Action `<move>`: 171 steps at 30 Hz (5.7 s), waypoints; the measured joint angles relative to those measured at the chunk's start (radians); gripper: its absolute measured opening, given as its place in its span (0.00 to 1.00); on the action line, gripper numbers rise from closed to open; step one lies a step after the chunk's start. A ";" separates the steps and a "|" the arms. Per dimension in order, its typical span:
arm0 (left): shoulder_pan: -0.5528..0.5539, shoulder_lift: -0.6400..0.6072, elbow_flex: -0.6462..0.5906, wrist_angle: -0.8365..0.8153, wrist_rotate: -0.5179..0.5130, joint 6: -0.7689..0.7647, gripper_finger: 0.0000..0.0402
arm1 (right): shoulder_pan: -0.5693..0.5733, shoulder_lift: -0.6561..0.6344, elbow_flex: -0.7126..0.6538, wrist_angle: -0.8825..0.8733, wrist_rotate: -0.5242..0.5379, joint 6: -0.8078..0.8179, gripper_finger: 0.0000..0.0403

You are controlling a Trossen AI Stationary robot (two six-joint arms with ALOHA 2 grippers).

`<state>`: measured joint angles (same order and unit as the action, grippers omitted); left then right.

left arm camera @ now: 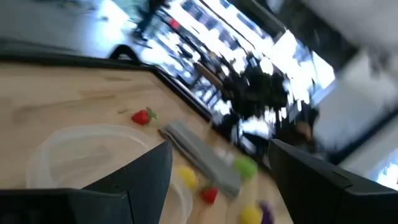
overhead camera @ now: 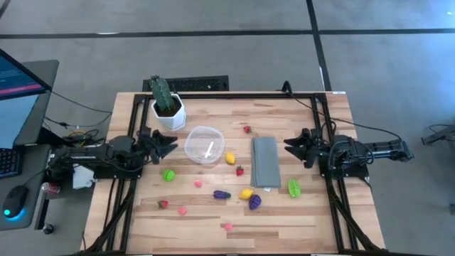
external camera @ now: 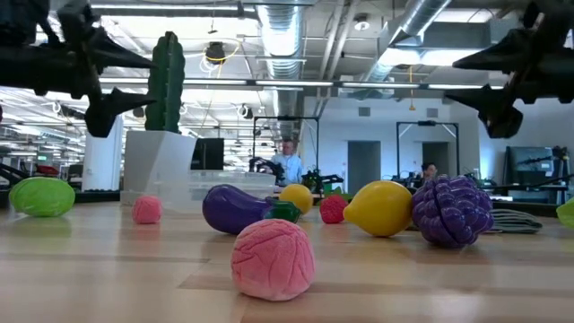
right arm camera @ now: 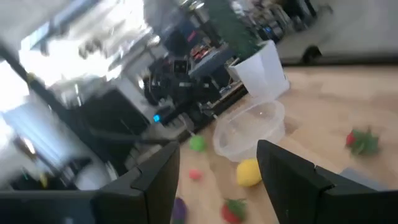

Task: Pick and placing Produce into tupperware
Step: Put the top pink peach into the transparent container

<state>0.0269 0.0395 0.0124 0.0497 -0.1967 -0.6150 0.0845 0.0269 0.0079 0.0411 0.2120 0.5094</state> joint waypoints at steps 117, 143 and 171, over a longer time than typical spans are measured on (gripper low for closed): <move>-0.398 1.551 0.790 -0.459 -0.028 0.209 0.64 | -0.013 0.000 0.023 0.143 0.051 0.016 0.59; -0.357 1.551 0.755 -0.391 0.035 0.230 0.61 | -0.013 0.000 0.023 0.138 0.051 0.015 0.59; -0.357 1.551 0.755 -0.372 0.053 0.238 0.28 | -0.013 0.000 0.023 0.115 0.051 0.015 0.59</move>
<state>-0.3302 1.5902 0.7673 -0.3222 -0.1437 -0.3767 0.0711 0.0269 0.0307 0.1562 0.2634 0.5240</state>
